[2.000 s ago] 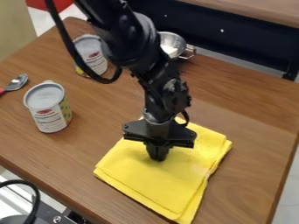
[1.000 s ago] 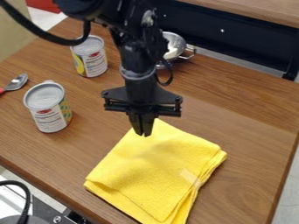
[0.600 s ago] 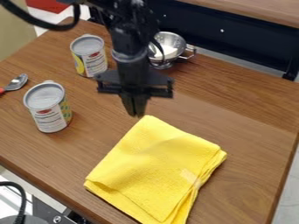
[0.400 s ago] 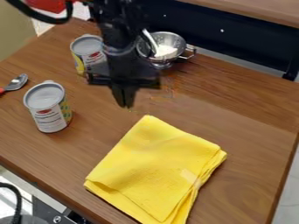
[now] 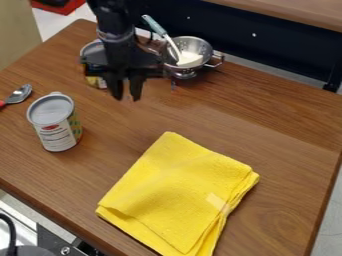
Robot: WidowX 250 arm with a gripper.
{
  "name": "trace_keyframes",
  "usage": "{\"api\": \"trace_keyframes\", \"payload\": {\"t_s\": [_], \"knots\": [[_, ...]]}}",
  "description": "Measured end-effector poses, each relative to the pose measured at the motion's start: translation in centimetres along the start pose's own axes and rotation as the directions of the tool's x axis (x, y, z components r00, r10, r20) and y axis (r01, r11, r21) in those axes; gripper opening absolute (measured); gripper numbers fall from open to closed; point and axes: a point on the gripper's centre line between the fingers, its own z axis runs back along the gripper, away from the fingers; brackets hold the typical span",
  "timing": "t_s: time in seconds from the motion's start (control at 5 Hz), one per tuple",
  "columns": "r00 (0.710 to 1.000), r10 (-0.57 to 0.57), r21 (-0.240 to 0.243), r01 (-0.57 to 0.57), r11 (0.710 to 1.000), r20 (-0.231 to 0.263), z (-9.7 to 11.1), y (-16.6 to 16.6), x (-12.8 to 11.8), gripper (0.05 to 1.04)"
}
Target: Move the yellow cloth to the bottom right corner of the table
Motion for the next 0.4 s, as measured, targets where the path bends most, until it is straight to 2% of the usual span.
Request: {"api": "trace_keyframes", "payload": {"t_s": [0.2,0.4], "knots": [[0.999,0.043,0.014,-0.043,0.999,0.021,0.0,1.0,2.0,0.747],[0.998,0.049,0.032,-0.05,0.998,0.033,-0.3,1.5,3.1,0.983]]}}
